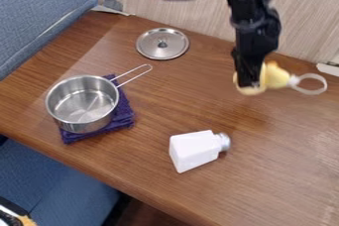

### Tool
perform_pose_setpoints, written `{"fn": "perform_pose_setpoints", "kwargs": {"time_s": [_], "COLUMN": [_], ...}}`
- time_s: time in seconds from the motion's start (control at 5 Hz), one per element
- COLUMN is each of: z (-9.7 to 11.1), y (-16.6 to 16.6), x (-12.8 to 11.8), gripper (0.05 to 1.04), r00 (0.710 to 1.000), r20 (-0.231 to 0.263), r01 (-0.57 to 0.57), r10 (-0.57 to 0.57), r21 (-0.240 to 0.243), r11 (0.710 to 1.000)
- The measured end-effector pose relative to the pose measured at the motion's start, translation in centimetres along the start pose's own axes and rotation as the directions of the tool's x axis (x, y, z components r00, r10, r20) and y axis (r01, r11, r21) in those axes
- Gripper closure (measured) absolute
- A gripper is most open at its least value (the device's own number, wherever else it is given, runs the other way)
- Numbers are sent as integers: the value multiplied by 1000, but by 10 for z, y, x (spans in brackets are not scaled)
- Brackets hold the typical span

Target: Moved the duck from right to left

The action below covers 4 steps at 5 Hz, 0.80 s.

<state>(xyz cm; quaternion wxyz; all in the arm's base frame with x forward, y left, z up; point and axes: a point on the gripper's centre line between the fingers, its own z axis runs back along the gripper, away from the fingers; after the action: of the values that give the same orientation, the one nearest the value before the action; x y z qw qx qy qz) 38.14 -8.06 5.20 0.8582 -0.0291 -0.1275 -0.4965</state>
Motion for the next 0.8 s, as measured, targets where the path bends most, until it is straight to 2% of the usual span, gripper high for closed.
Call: {"fn": "perform_pose_setpoints", "kwargs": {"time_s": [0.2, 0.4, 0.6, 0.8], "z": [41, 72, 78, 75], "y": [5, 0, -4, -12], "x": [-17, -57, -106, -137], "gripper": [974, 975, 975, 975], "r00": [999, 1000, 999, 999], "r20": [47, 28, 24, 12], "r01": [-14, -15, -42, -45], "r10": [12, 13, 40, 44], "r21": [44, 87, 71, 52], "r11": [999, 996, 997, 998]}}
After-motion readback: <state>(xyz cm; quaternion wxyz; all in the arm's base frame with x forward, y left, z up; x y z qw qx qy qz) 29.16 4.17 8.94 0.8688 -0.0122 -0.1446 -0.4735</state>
